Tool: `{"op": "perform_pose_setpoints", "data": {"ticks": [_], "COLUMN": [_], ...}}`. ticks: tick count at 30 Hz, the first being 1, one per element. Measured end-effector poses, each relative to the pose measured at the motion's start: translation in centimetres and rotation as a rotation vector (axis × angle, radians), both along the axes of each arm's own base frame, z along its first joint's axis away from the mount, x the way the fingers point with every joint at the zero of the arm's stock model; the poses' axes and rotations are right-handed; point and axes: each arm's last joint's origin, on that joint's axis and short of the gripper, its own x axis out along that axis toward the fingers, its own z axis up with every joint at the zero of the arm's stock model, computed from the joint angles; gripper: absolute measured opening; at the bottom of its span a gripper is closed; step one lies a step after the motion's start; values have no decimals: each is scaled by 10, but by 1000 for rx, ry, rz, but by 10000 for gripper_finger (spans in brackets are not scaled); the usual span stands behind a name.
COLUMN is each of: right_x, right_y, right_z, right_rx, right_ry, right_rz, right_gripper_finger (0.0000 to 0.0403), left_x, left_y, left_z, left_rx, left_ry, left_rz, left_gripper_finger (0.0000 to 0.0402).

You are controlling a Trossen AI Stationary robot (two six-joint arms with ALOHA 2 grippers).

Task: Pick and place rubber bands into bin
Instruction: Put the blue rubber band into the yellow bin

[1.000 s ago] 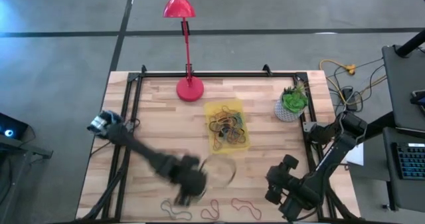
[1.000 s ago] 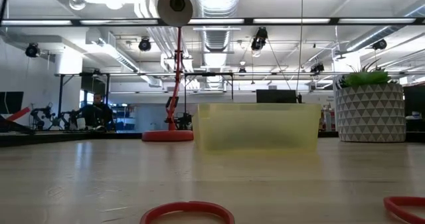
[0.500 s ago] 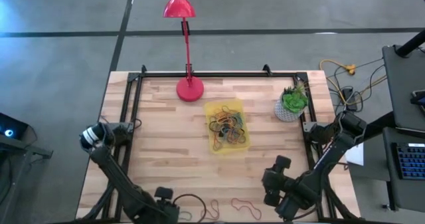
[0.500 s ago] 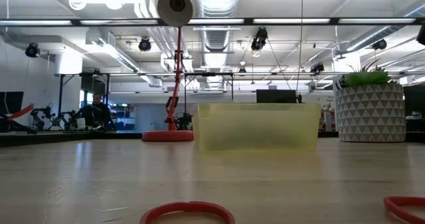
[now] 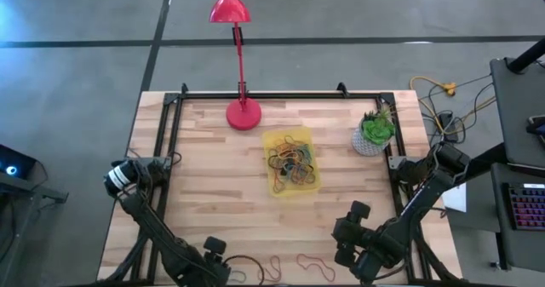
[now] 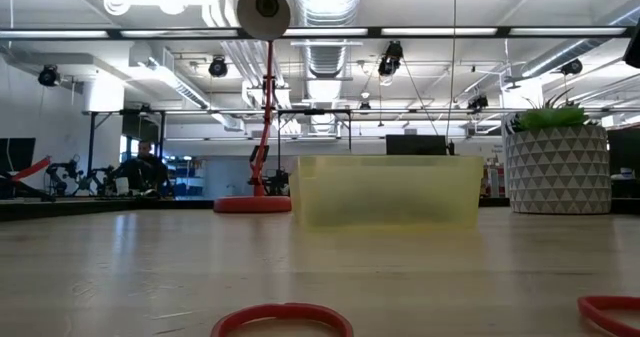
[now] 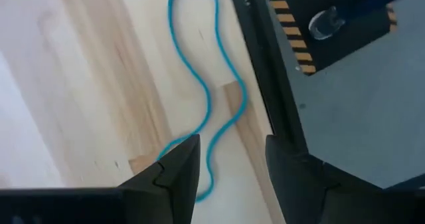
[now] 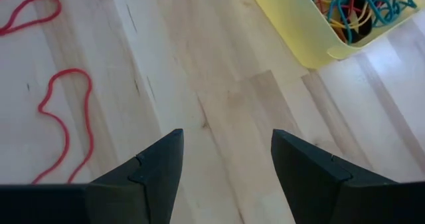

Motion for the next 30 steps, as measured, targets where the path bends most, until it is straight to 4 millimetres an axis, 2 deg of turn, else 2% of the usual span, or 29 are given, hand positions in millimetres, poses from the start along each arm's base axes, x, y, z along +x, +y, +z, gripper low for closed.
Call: {"op": "perform_pose_setpoints", "data": {"ticks": [4,16,25,30], "right_x": [0,1,2,3], "right_y": [0,-2,-4,-5], "right_z": [0,0,-2,-2], "right_rx": [12,16,8,9], "right_ry": [-8,-9,-3,-3], "right_rz": [-21,-39,-44,-53], "right_gripper_finger": [215,215,215,215], "left_x": [1,-5,-9,-9], "left_y": [2,11,17,19], "left_z": [-7,-34,-47,-49], "left_rx": [12,19,18,46], "left_ry": [-32,-30,-55,-64], "left_rz": [-72,-77,-68,-54], "left_gripper_finger": [154,154,154,125]}}
